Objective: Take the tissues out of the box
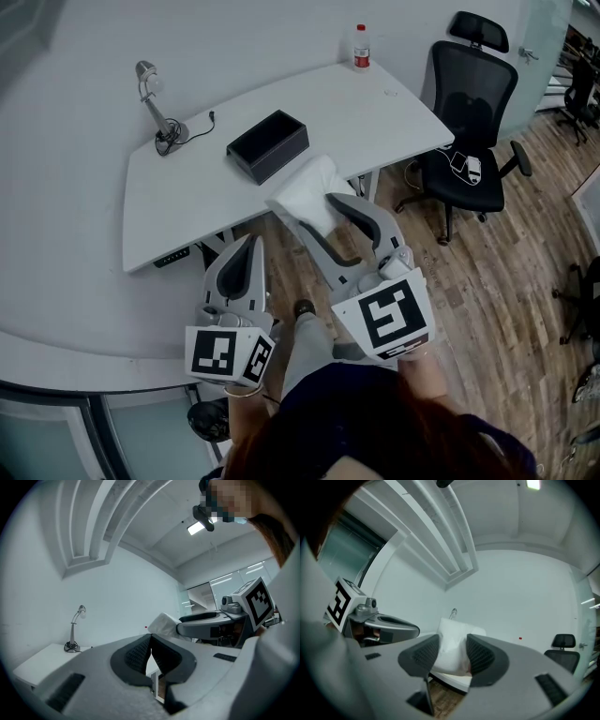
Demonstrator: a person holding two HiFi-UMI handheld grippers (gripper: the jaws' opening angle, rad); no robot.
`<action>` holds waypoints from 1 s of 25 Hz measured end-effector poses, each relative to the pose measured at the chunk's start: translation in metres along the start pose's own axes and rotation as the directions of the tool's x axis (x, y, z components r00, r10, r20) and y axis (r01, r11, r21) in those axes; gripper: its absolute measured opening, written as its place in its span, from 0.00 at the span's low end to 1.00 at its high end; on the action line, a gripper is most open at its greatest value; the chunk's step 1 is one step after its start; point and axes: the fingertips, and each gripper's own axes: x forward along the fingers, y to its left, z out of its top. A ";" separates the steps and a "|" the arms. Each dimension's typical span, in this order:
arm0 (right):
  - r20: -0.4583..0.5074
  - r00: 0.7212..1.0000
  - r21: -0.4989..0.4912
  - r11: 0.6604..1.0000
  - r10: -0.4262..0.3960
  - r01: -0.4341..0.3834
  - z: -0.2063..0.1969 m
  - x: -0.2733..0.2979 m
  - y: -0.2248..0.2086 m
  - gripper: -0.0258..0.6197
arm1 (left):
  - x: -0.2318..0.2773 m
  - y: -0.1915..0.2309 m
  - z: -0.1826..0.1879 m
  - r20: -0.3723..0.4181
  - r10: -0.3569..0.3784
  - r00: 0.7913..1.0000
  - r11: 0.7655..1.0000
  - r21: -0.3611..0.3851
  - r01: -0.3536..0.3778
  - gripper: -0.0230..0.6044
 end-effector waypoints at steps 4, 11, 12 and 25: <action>0.013 1.000 0.000 1.000 -0.005 0.005 0.003 -0.006 -0.003 0.34 | 0.001 -0.004 0.002 0.003 0.000 1.000 1.000 0.005 0.000 0.08; 0.028 1.000 0.006 1.000 -0.008 0.008 0.005 -0.016 -0.003 0.34 | -0.003 -0.008 0.006 0.010 0.003 1.000 1.000 0.014 -0.003 0.08; 0.030 1.000 0.006 1.000 -0.008 0.008 0.005 -0.017 -0.002 0.34 | -0.003 -0.008 0.006 0.011 0.002 1.000 1.000 0.015 -0.003 0.08; 0.043 0.999 0.005 1.000 -0.012 0.012 0.011 -0.021 0.005 0.34 | -0.012 -0.006 0.007 0.016 0.003 1.000 1.000 0.018 -0.004 0.08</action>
